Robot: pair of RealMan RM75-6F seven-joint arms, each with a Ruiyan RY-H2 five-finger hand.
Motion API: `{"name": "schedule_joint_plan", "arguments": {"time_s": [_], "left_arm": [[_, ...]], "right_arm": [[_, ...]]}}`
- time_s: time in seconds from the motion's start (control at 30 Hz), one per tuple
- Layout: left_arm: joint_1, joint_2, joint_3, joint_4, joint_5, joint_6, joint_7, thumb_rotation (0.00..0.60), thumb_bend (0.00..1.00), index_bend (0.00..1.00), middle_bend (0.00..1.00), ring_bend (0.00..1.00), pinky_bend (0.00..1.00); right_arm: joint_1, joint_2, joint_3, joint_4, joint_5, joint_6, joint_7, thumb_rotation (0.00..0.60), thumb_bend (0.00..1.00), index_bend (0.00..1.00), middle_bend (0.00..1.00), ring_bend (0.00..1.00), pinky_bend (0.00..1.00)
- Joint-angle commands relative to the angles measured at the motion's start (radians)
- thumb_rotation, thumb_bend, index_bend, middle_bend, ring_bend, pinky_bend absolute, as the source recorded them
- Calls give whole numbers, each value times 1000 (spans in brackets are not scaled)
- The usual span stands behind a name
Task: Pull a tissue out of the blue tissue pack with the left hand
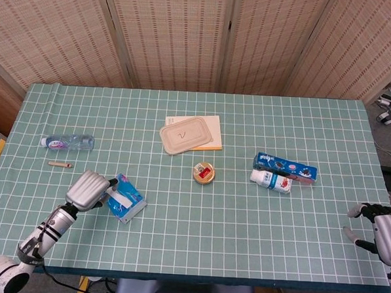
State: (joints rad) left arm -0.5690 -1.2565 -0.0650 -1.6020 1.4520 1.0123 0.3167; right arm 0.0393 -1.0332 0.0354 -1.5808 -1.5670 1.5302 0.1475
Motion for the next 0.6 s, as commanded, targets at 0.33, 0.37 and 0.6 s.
{"name": "schedule_joint_plan", "arguments": {"time_s": [0.33,0.37,0.6], "left_arm": [[5,2,14,3,27,33,-49,600,657,692,1000,1000,1000],[7,4,14,1,33,40,-55,600,660,696,1000,1000,1000],[17,52,13,-63,71,90,-95,600,667,710,1000,1000,1000]], "right_arm": [[4,1,-1,0,1,-9,2,600,166,494,508,443,467],[4,2,-1,1,1,-10,3,600,166,494,508,443,467],[5,3,0,1,3,-12,8,600,166,494,508,443,467]]}}
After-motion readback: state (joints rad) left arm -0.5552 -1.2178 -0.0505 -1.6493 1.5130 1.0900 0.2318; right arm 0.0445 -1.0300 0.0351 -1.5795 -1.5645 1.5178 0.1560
